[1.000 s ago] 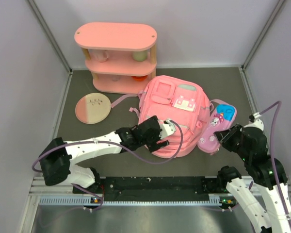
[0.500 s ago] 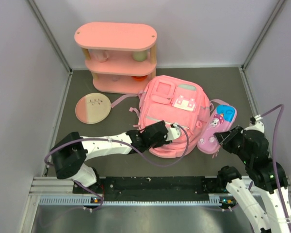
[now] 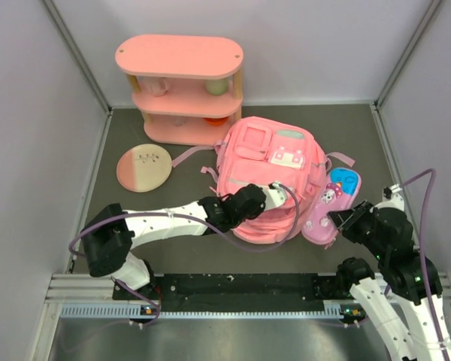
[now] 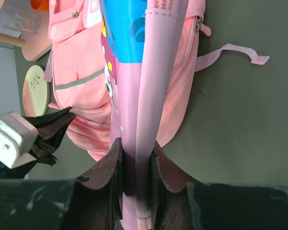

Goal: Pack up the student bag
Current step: Place the stationery in the student bag.

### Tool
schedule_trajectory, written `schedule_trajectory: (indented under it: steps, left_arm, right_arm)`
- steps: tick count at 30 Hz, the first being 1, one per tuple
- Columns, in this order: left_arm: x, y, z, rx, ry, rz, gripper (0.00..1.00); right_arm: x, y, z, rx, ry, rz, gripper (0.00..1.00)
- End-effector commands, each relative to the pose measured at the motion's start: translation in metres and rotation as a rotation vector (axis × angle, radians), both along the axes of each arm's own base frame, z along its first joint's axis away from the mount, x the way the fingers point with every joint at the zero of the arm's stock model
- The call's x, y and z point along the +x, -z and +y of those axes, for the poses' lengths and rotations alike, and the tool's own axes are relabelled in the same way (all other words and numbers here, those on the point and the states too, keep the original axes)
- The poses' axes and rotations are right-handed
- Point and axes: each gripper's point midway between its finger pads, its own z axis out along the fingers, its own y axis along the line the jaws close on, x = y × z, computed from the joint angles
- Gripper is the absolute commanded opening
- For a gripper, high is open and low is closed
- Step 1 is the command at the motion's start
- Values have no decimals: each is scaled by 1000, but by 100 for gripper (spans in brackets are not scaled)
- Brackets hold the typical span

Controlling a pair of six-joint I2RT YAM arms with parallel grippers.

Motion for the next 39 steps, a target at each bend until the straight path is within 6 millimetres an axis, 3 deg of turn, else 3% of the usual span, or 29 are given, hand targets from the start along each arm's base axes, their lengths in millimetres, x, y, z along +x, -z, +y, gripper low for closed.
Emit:
schedule_trajectory:
  steps: [1,6,10,13,19,27,33,36,39]
  left_arm:
    - [39,-82,7,-221,-243,-157,0]
    - [46,-111,4,-277,-299,-166,0]
    - [51,-125,5,-311,-355,-159,0]
    - [53,-141,3,-351,-376,-155,0]
    - [47,-154,1,-425,-375,-122,0]
    - [28,-164,-5,-505,-292,-54,0]
    - [0,-170,-14,-584,-191,45,0]
    - [-13,-174,-21,-625,-158,105,0]
    - [-27,-175,-31,-665,-148,173,0]
  right_arm:
    - [-3,-15,15,90,-58,-71,0]
    - [-23,-9,48,215,-226,-37,0]
    - [-50,-11,79,341,-429,-11,0]
    - [-67,-7,91,418,-521,18,0]
    - [-69,16,109,507,-608,112,0]
    - [-11,3,122,601,-542,-8,0]
    - [36,30,119,631,-351,63,0]
    - [61,14,120,701,-312,-39,0]
    - [88,2,105,673,-173,-155,0]
